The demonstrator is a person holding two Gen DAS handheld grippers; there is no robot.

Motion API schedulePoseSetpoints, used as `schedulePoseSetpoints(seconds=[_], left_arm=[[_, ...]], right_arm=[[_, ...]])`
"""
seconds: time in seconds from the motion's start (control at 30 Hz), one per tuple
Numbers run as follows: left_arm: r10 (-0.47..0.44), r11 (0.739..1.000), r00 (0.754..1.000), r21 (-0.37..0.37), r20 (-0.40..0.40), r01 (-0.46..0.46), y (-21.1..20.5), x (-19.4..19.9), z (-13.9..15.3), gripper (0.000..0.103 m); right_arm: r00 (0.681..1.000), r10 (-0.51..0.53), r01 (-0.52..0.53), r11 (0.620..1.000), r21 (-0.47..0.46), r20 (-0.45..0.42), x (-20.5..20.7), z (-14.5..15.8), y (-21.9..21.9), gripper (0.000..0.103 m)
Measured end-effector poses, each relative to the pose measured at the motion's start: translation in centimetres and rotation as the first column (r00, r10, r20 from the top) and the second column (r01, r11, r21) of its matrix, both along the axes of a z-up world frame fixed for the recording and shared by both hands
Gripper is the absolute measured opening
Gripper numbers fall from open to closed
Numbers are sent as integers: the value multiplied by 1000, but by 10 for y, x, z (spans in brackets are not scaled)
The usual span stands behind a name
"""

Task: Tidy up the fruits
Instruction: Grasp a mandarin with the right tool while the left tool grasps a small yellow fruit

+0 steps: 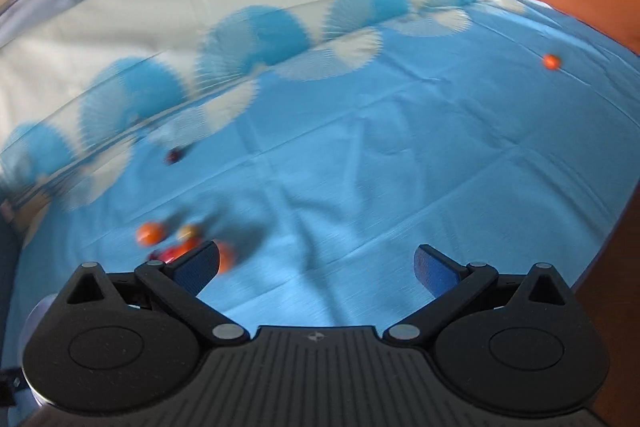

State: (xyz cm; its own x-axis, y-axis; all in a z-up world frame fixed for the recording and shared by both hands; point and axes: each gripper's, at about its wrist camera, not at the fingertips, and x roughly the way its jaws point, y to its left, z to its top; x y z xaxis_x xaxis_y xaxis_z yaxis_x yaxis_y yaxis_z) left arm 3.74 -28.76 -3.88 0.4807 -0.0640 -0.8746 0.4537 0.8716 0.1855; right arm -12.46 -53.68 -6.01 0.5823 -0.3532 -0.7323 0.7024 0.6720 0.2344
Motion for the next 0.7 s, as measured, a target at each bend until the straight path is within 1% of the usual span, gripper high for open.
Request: schedulePoseSetpoints(seconds=[0.07, 0.13, 0.23, 0.3, 0.33, 0.4, 0.47, 0.5, 0.53, 0.57, 0.6, 0.63, 0.67, 0.7], left_arm=[[-25, 1000, 1000, -10, 0, 25, -25, 6, -10, 103], [-41, 999, 999, -13, 4, 41, -48, 14, -22, 103], [-45, 999, 999, 2, -11, 45, -77, 31, -45, 103], [-33, 999, 998, 6, -49, 33, -92, 44, -64, 103], [-28, 1000, 997, 7, -65, 28, -94, 47, -69, 103], [-19, 1000, 997, 17, -76, 20, -102, 53, -82, 103], [-20, 999, 998, 34, -63, 23, -108, 55, -93, 103], [-27, 998, 998, 49, -60, 30, -111, 57, -98, 103], [-30, 997, 998, 68, -55, 33, -113, 59, -102, 103], [-30, 996, 998, 79, -52, 34, -114, 60, -106, 103], [-30, 996, 998, 86, -49, 34, -115, 62, -109, 103], [-23, 995, 999, 92, -45, 27, -116, 65, -112, 103], [-10, 995, 999, 95, -41, 14, -116, 68, -115, 103], [0, 996, 999, 94, -45, 4, -117, 71, -117, 103]], right_arm=[[999, -50, 49, 998, -42, -1, -1, -5, -41, 102], [993, -120, 120, 987, -109, 8, -4, -8, -87, 102], [970, -243, 245, 951, -189, 33, -9, -17, -163, 102], [941, -333, 337, 916, -219, 56, -12, -28, -214, 102], [923, -378, 383, 894, -231, 69, -13, -35, -240, 102], [868, -485, 496, 833, -247, 107, -17, -52, -292, 102], [815, -569, 578, 785, -224, 109, -20, -72, -344, 102], [781, -615, 621, 750, -225, 108, -21, -81, -366, 102], [750, -651, 658, 714, -242, 119, -22, -91, -386, 102], [731, -671, 676, 687, -267, 124, -21, -100, -402, 102], [724, -680, 680, 677, -282, 114, -19, -110, -420, 102], [733, -675, 670, 691, -271, 89, -17, -120, -440, 102], [745, -664, 657, 715, -240, 63, -15, -130, -458, 102], [743, -667, 660, 719, -218, 54, -13, -140, -469, 102]])
